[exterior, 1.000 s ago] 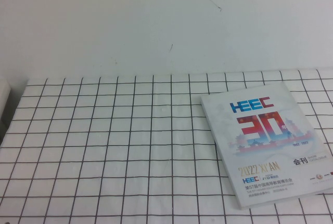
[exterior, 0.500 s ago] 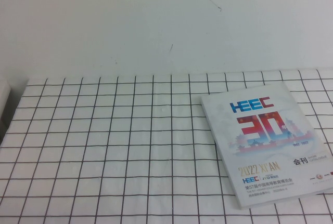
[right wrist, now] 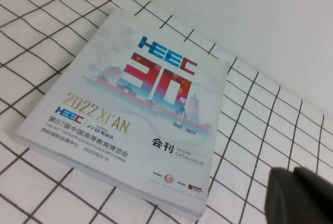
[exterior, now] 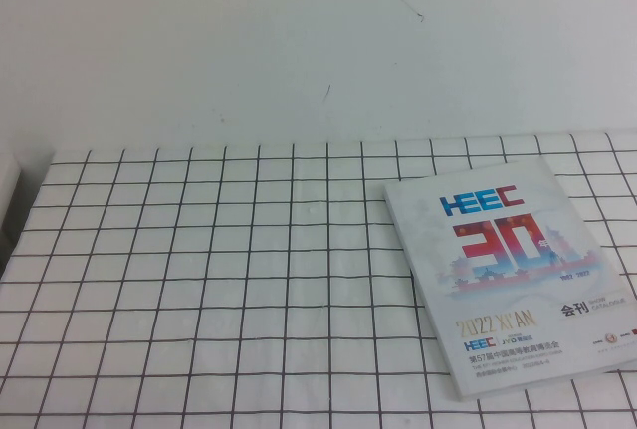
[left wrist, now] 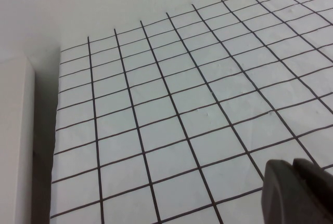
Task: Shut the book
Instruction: 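Close the open booklet and leave it lying on the table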
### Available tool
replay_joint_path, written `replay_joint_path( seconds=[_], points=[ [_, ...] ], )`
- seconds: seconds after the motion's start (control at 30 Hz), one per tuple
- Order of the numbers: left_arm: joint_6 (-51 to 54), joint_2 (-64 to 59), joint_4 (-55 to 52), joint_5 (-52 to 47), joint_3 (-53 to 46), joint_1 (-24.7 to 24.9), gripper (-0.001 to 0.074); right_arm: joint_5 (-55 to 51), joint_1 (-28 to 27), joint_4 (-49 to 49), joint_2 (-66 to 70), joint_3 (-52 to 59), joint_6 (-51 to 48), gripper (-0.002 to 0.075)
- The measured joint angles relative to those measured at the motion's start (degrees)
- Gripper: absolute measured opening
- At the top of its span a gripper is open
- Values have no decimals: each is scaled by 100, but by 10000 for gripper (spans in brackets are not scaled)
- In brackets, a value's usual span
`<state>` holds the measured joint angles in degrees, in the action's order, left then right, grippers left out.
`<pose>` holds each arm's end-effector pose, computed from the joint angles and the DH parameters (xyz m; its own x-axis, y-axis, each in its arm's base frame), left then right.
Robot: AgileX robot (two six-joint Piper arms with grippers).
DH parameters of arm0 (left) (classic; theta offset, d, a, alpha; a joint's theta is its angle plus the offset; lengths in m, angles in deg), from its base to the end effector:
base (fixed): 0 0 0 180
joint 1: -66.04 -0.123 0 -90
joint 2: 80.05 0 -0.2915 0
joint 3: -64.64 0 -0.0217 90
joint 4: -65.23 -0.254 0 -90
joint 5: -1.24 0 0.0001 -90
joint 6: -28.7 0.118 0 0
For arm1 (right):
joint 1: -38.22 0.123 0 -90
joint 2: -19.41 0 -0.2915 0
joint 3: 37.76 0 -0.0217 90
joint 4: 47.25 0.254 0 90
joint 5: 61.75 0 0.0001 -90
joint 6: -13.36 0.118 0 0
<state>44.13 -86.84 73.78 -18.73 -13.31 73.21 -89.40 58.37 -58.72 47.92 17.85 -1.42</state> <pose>0.0742 -0.0154 0.1727 -0.2242 0.1576 -0.9617 0.2039 0.9726 0.1119 0.1011 0.0255 0.2670 -0.1984 -0.5205 -0.8305 -0.3817 0.8215 -0.4237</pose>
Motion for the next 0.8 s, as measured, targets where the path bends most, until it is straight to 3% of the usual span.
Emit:
replay_joint_path(
  seconds=[0.4, 0.7, 0.8],
  points=[
    [-9, 0, 0, 0, -9, 0, -4, 131, -259, 0, -650, 189, 0, -3],
    [-9, 0, 0, 0, -9, 0, -4, 2027, -1052, 448, -1816, 1975, 1224, -3],
    [-9, 0, 0, 8, -9, 0, -4, 1971, -1281, 469, -2094, 2295, 1477, -3]
  ],
)
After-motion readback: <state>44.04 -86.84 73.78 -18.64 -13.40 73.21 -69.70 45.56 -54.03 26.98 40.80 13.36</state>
